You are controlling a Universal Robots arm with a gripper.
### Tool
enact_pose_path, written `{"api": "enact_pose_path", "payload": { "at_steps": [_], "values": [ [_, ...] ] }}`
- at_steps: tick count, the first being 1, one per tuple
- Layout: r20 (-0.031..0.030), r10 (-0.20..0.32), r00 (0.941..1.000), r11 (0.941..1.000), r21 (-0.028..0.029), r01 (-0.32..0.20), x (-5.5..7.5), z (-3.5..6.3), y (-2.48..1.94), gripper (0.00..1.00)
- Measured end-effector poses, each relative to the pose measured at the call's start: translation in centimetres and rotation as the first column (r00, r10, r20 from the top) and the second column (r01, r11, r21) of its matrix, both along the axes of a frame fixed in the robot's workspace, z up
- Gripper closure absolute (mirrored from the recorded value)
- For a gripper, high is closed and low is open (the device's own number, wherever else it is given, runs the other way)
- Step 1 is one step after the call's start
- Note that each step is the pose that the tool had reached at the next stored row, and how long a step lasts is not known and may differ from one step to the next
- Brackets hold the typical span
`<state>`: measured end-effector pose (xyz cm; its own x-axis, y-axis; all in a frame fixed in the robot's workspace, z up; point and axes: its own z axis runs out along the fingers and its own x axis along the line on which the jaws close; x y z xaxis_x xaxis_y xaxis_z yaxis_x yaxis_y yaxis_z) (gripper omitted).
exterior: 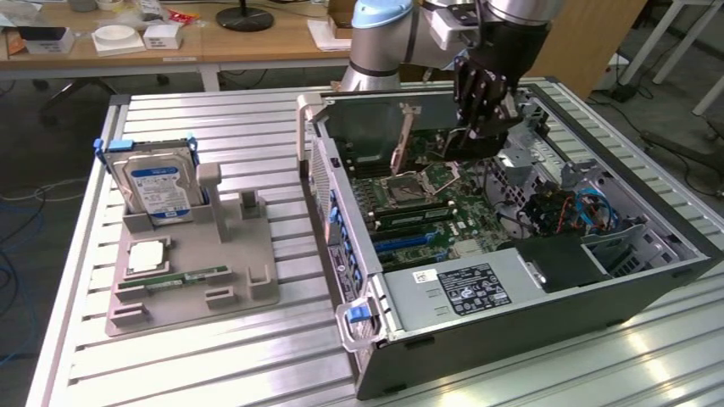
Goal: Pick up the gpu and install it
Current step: 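Insert the gpu into the slot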
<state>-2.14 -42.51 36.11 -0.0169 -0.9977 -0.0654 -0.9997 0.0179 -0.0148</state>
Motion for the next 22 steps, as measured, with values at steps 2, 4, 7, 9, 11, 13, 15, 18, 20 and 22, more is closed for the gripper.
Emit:
{"api": "enact_pose_path", "payload": {
  "at_steps": [2, 4, 7, 9, 11, 13, 15, 18, 20, 22],
  "values": [
    [0.0001, 0.0, 1.0, 1.0, 0.0004, 0.0, -0.2, -0.04, -0.03, 0.74],
    [0.0, 0.0, 1.0, 1.0, 0.0002, 0.0, -0.2, -0.06, -0.28, 0.74],
    [0.0, 0.0, 1.0, 1.0, 0.0001, 0.0, -0.2, -0.08, -1.04, 0.74],
    [0.0, 0.0, 1.0, 1.0, 0.0002, 0.0, -0.2, -0.1, -1.44, 0.74],
    [0.0, 0.0, 1.0, 1.0, 0.0003, 0.0, -0.2, -0.15, -1.55, 0.74],
    [0.0, 0.0, 1.0, 1.0, 0.0002, 0.0, -0.4, -0.27, -1.56, 0.74],
    [0.0001, 0.001, 1.0, 1.0, 0.0003, -0.001, -0.7, -0.43, -1.56, 0.74],
    [0.0001, 0.001, 1.0, 1.0, 0.0002, -0.001, -1.4, -0.64, -1.56, 0.74],
    [0.0, 0.001, 1.0, 1.0, 0.0001, -0.001, -2.0, -0.75, -1.56, 0.74],
    [0.0, 0.001, 1.0, 1.0, 0.0001, -0.001, -2.4, -0.88, -1.61, 0.74]
  ]
}}
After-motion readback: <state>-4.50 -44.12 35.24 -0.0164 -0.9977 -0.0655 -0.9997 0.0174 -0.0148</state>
